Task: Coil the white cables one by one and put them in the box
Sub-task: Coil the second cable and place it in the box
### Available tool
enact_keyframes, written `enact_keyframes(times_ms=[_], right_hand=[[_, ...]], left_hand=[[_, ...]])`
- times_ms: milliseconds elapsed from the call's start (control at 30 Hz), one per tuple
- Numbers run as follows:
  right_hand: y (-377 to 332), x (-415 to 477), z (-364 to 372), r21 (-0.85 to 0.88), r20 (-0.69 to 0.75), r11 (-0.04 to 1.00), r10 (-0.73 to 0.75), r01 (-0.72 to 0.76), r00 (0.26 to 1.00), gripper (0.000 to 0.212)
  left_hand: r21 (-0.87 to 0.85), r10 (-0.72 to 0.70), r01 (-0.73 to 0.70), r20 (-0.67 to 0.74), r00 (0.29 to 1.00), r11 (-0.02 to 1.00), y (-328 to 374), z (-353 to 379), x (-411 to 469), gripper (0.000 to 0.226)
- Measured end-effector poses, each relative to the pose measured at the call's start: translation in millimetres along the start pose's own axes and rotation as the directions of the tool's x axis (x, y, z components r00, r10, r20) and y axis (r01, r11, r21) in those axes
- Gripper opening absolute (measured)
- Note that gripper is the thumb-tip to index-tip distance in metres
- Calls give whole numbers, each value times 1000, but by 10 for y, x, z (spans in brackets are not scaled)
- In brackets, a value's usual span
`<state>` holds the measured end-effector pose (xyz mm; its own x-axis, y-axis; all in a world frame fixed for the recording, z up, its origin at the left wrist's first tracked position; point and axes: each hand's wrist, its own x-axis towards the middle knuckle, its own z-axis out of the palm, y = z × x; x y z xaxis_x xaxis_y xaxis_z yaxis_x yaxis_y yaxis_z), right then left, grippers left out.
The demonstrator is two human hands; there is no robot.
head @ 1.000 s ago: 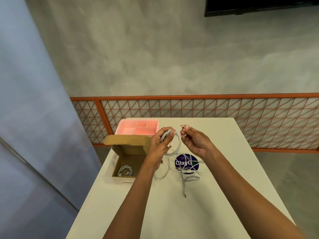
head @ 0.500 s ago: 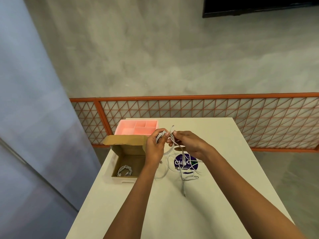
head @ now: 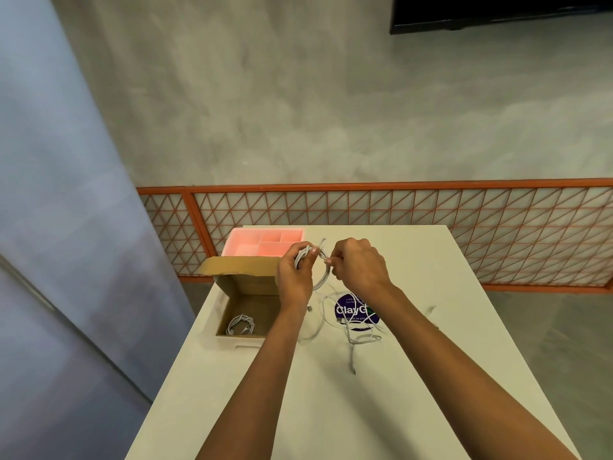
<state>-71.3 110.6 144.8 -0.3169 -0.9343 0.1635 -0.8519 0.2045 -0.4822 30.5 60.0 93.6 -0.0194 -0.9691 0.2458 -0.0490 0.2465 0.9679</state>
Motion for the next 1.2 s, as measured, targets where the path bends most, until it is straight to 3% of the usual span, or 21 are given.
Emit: enact_keyframes(times_ms=[67, 267, 500, 667, 900, 1200], right_hand=[[-21, -14, -65, -40, 19, 999, -32, 32, 999, 16], [-55, -89, -275, 198, 192, 968, -194, 155, 962, 17], [-46, -196, -506, 431, 201, 883, -293, 184, 935, 19], [69, -175, -538, 614, 175, 787, -216, 65, 961, 18], [340, 3, -498, 633, 123, 773, -33, -52, 992, 21], [394, 74, -489, 647, 150, 755, 11, -106, 989, 20]], left_hand=[[7, 6, -5, -32, 999, 1000, -19, -2, 1, 9], [30, 27, -25, -85, 996, 999, -92, -90, 8, 9], [79, 28, -24, -42, 999, 997, -53, -145, 31, 5], [-47, 18, -18, -15, 1000, 999, 43, -153, 9, 5], [-188, -216, 243, 151, 965, 952, 175, -192, 30, 12], [-31, -131, 161, 446, 885, 986, 69, -339, 108, 28]])
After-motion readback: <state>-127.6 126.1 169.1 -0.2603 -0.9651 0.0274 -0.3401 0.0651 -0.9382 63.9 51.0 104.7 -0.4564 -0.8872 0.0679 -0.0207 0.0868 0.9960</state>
